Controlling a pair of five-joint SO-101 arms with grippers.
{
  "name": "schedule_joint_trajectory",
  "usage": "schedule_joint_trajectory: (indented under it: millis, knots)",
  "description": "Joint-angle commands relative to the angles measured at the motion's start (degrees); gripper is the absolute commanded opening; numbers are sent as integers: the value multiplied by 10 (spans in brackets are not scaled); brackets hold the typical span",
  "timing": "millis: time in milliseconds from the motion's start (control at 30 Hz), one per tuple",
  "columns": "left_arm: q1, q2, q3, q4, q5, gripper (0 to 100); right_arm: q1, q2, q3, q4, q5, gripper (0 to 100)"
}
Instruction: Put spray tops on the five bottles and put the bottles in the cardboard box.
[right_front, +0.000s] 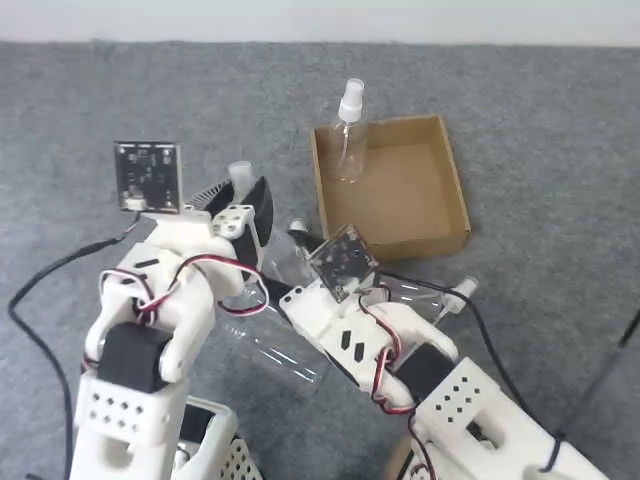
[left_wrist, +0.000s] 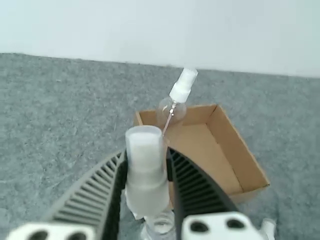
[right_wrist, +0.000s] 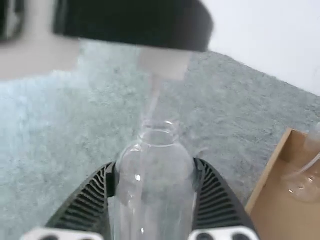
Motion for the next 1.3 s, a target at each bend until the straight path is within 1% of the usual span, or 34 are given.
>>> schedule_joint_trajectory:
  millis: [0,67,133,233,367,433,500,567,633,767,833,900,967,1067,1167,1267]
  knots:
    - [11,-12,5,-15,-9,22,22,-18,11,-62,4,6]
    - [32,-12,5,-18,-9,22,22,-18,18,-70,28,6]
    - [49,-11,6,-18,-16,22,22,-19,17,-68,32,6]
    - [50,-11,10,-18,-33,22,22,-23,18,-68,32,6]
    - [50,-11,18,-18,-33,31,23,-23,18,-70,32,6]
    - [50,-11,14,-16,-34,62,23,-23,18,-68,32,6]
    - [50,-11,13,-16,-35,115,24,-22,18,-68,32,6]
    - [49,-14,6,-8,-53,164,24,-22,26,-72,33,6]
    - [36,-16,-23,17,-60,195,23,-22,32,-73,34,6]
    - [6,-12,-116,69,-62,202,23,-21,32,-73,35,6]
    - [2,-12,-146,76,-69,202,23,-20,32,-73,35,6]
    - [-3,-8,-156,62,-84,200,23,-22,32,-72,35,6]
    - [-18,19,-156,46,-87,199,23,-23,32,-68,35,6]
    - [-38,97,-163,21,-87,198,22,-23,33,-68,35,6]
    - [-40,162,-175,19,-91,198,22,-23,33,-67,35,6]
    - [-40,179,-167,23,-93,198,23,-23,33,-67,36,6]
